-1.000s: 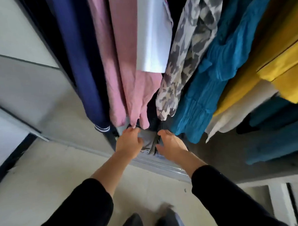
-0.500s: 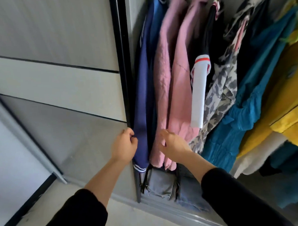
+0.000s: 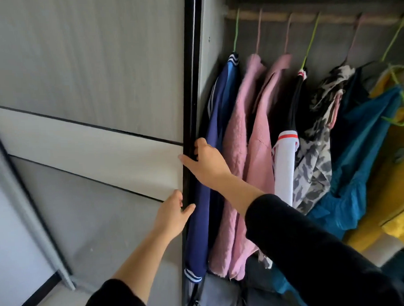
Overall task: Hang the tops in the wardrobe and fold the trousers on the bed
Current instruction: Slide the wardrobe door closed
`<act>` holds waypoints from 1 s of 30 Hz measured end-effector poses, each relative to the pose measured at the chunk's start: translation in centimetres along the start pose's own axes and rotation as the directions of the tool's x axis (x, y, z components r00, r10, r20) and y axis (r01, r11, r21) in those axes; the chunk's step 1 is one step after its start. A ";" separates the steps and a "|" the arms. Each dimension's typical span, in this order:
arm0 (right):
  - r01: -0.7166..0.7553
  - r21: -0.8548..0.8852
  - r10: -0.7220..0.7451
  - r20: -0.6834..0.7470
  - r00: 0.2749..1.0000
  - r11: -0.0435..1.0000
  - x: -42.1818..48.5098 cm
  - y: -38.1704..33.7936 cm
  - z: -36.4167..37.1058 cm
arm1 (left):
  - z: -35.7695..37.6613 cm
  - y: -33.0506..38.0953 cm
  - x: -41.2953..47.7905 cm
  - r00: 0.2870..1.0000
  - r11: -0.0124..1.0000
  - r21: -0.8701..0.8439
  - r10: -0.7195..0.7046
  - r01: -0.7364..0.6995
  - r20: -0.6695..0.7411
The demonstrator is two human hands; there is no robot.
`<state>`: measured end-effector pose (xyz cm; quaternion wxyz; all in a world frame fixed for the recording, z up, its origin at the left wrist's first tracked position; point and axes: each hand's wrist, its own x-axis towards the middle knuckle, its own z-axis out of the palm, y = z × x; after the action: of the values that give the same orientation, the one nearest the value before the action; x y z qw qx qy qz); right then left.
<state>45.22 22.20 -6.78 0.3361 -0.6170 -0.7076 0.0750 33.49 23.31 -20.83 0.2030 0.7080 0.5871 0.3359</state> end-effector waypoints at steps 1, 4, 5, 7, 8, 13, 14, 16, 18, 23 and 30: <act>-0.018 0.003 0.018 -0.017 1.000 1.000 0.5 -0.3 0.0 | 0.1 0.0 0.1 1.000 1.000 0.018 0.004 -0.004 -0.009; -0.030 -0.008 0.029 -0.018 0.999 1.000 1.2 -0.7 0.1 | 0.0 -0.4 0.5 0.999 0.999 0.049 0.020 -0.018 -0.027; -0.031 0.013 0.032 -0.004 0.999 0.999 1.4 -0.6 0.0 | 0.0 -0.6 0.7 1.000 0.999 0.044 0.026 -0.025 -0.013; -0.034 0.057 0.033 0.022 0.999 0.998 1.5 -0.5 -0.1 | -0.3 -1.2 1.0 0.999 0.999 0.018 0.034 -0.034 0.026; -0.033 0.067 0.031 0.029 0.999 0.997 1.5 -0.5 -0.2 | -0.4 -1.3 1.1 0.999 0.999 0.006 0.035 -0.035 0.042; -0.014 0.060 0.013 0.016 1.000 0.998 0.7 0.1 -0.6 | -0.3 -0.6 0.6 0.995 1.000 0.002 0.029 -0.030 0.091; -0.010 0.046 0.009 0.014 1.000 0.999 0.6 0.4 -0.9 | -0.3 -0.3 0.5 0.995 0.999 0.011 0.031 -0.033 0.098; -0.006 0.035 0.006 0.014 1.000 0.999 0.1 1.0 -1.8 | 0.0 0.6 0.1 0.994 0.999 0.026 0.032 -0.035 0.108; -0.004 0.022 0.003 0.012 1.000 1.000 -0.6 2.0 -2.8 | 0.8 1.8 -0.5 0.994 0.999 0.025 0.033 -0.036 0.107; -0.025 -0.033 0.026 0.010 1.000 0.999 -3.4 4.7 -6.2 | 3.2 5.9 -1.9 0.988 0.992 0.083 0.088 -0.099 0.127; 0.058 -0.605 -0.092 -0.026 0.995 0.794 -8.7 7.4 -13.4 | 7.8 12.1 -5.5 0.961 0.989 0.035 0.131 -0.144 0.245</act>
<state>59.03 11.70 -3.75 0.1441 -0.6652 -0.7091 -0.1842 46.97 16.07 -19.28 0.2302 0.7880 0.5159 0.2448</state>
